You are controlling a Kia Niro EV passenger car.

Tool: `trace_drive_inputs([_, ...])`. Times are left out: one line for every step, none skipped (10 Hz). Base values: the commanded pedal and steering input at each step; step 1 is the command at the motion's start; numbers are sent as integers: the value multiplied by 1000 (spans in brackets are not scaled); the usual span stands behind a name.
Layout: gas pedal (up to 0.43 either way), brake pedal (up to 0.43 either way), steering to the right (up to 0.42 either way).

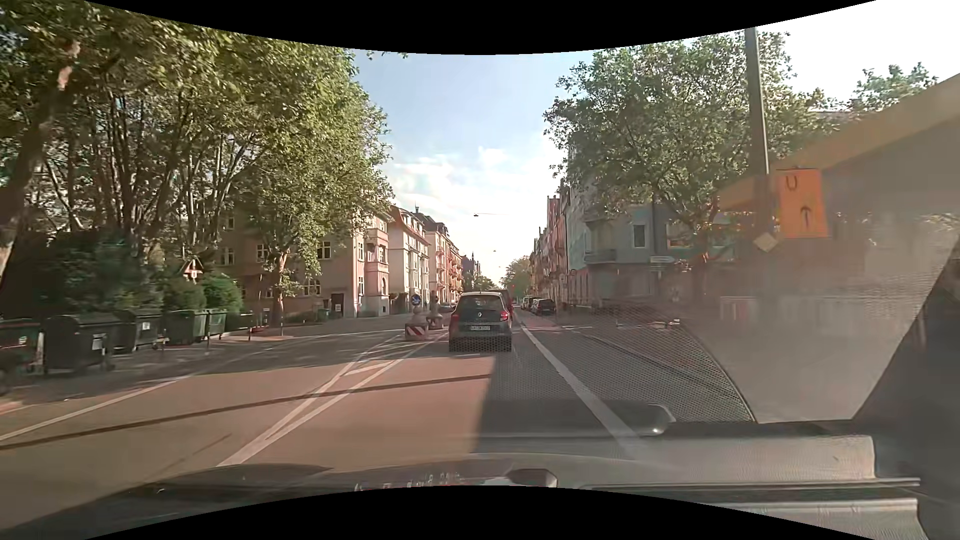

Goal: Follow the waypoints while adhering to traffic rules and regulations

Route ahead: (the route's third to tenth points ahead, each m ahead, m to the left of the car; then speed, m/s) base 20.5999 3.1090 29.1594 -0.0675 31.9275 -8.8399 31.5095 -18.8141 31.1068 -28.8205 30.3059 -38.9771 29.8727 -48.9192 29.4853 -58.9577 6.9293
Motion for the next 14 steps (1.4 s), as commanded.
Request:
trace_drive_inputs([0, 0, 0])
trace_drive_inputs([0, 0, 0])
trace_drive_inputs([0, 0, -1])
trace_drive_inputs([0, 0, -4])
trace_drive_inputs([0, 0, -3])
trace_drive_inputs([0, 0, 0])
trace_drive_inputs([0, 0, 0])
trace_drive_inputs([0, 0, -1])
trace_drive_inputs([0, 0, -2])
trace_drive_inputs([0, 43, -1])
trace_drive_inputs([0, 104, 0])
trace_drive_inputs([0, 140, 0])
trace_drive_inputs([0, 171, 0])
trace_drive_inputs([0, 195, 0])
